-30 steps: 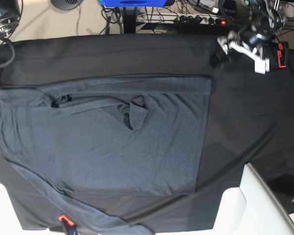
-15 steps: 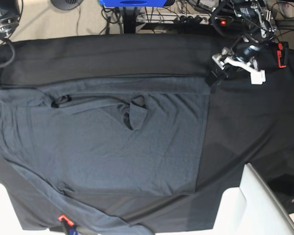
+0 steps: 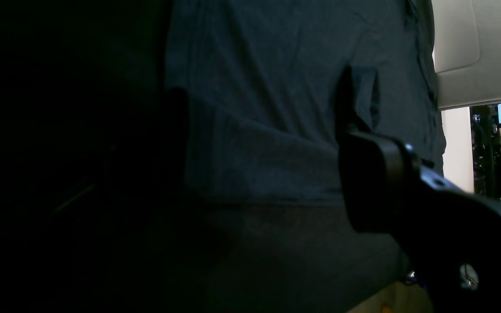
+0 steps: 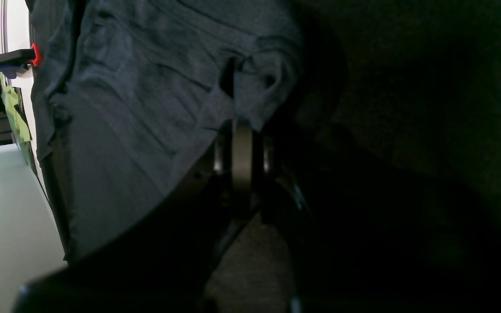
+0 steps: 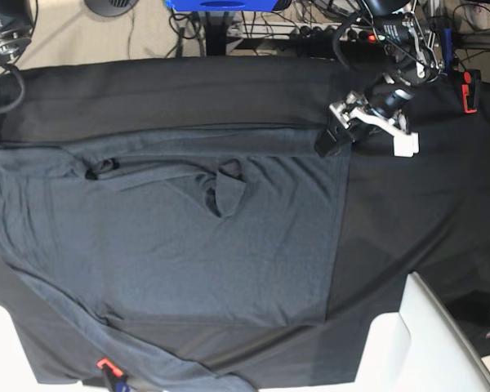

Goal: Fold the T-shirt properly
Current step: 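Grasp the shirt edge with the left gripper and pull toward the right gripper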

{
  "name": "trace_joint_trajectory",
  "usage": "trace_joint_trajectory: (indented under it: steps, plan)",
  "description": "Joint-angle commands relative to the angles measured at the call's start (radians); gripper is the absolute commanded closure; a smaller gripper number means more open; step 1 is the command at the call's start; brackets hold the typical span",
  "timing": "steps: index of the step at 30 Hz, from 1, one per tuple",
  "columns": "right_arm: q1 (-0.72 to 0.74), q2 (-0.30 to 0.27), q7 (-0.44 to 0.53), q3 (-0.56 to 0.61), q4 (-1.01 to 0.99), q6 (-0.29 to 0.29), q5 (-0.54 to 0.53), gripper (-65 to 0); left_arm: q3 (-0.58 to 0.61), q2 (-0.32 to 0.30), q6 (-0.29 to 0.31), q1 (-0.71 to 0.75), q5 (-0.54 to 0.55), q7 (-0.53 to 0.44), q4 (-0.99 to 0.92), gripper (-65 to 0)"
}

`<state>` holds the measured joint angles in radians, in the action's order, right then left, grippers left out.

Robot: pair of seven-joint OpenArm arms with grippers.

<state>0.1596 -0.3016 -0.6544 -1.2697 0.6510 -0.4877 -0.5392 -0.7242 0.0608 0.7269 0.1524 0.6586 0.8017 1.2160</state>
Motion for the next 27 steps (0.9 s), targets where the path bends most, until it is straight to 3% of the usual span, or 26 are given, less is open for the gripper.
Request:
trace_joint_trajectory:
  steps: [1, 11, 13, 19, 22, 27]
  plan:
    - [0.011, -0.028, 0.008, 0.003, 0.013, -0.013, -0.015, 0.0, 0.005, 0.009, -0.029, -0.003, -0.041, 0.049, -0.003, -60.4]
    - [0.011, -0.028, 0.008, 0.003, 0.013, -0.013, -0.011, 0.0, 0.004, 0.015, -0.029, -0.01, -0.044, 0.049, -0.005, -17.1]
    - [0.011, -0.026, 0.006, 0.005, 0.013, -0.013, -0.009, 0.0, 0.004, 0.014, -0.029, -0.012, -0.041, 0.049, -0.025, -2.1]
    - [0.011, -0.026, 0.006, 0.077, 0.022, -0.013, -0.015, 0.0, 0.002, 0.009, -0.029, -0.037, -0.04, 0.057, -0.072, 0.0]
    - [0.011, -0.031, 0.006, 0.075, 0.028, -0.013, -0.015, 0.0, -0.002, -0.002, -0.029, -0.035, -0.038, 0.111, -0.067, 0.0]
    - [0.008, -0.024, 0.005, 0.078, 0.126, -0.013, -0.015, 0.0, -0.002, -0.011, -0.029, -0.015, -0.038, 0.167, 0.045, 0.0]
